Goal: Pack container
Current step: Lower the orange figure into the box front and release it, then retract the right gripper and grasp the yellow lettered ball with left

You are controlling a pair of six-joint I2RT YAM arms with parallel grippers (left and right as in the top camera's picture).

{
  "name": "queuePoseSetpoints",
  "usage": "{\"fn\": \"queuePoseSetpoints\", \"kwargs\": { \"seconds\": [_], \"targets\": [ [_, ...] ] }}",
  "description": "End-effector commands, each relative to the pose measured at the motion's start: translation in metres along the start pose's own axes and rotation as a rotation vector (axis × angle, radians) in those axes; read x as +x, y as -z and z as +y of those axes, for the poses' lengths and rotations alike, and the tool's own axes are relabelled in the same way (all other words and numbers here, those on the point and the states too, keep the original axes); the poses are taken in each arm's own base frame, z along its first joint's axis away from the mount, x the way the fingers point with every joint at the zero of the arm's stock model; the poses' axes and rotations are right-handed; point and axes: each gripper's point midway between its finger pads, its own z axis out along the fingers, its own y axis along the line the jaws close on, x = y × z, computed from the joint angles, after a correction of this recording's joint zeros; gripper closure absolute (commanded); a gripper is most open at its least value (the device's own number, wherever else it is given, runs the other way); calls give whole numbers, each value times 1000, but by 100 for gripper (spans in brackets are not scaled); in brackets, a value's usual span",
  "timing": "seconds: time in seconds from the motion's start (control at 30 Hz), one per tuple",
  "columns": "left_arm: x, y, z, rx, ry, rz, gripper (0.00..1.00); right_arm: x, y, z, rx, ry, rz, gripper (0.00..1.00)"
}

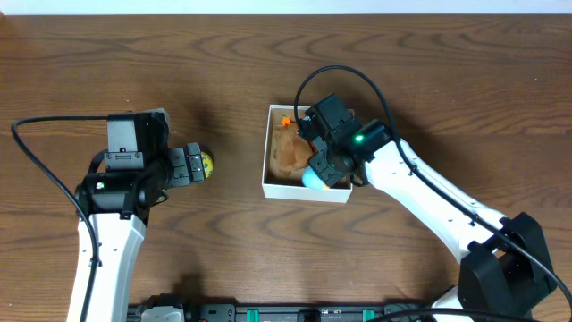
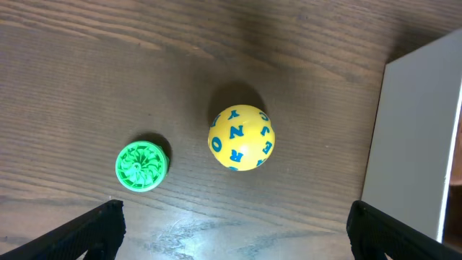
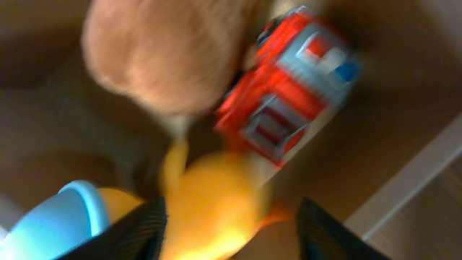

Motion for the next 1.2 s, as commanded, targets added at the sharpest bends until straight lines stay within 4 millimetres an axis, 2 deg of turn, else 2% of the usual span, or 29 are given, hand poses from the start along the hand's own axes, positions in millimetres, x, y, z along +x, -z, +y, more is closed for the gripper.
{"fn": "queuePoseSetpoints", "kwargs": {
  "seconds": [0.0, 0.17, 0.3, 0.5, 0.57, 0.63, 0.73, 0.83, 0.9, 1.03, 1.17],
  "targets": [
    [-7, 4, 3, -14, 5, -20, 2, 0, -3, -5, 29, -21, 1, 37],
    [-7, 4, 3, -14, 5, -20, 2, -10, 4, -21, 91, -36, -30, 37],
    [-7, 4, 3, -14, 5, -20, 2, -30, 21, -43, 125, -92, -84, 39],
    [-7, 4, 3, -14, 4, -19, 2, -54, 67, -101, 104, -410, -201, 36],
    [-7, 4, 3, -14, 5, -19, 2, -53, 80, -125, 66, -552, -236, 27],
    [-7, 4, 3, -14, 4, -20, 2, -43, 87, -151, -16, -723, -255, 2],
    [-8, 4, 2, -14, 5, -24, 2, -18, 86, -173, -110, -870, -218, 1],
    [-8, 4, 2, -13, 5, -24, 2, 17, 78, -195, -82, -967, -153, 1],
    [-9, 4, -1, 7, 5, -25, 2, 36, 70, -202, -71, -1012, -115, 2],
    [-13, 9, -2, 5, 66, 4, 2, 66, 49, -202, -66, -1066, -47, 1],
    [-28, 7, -4, -13, 67, 69, 1, 81, 31, -194, -74, -1078, -5, 1]
  ]
}}
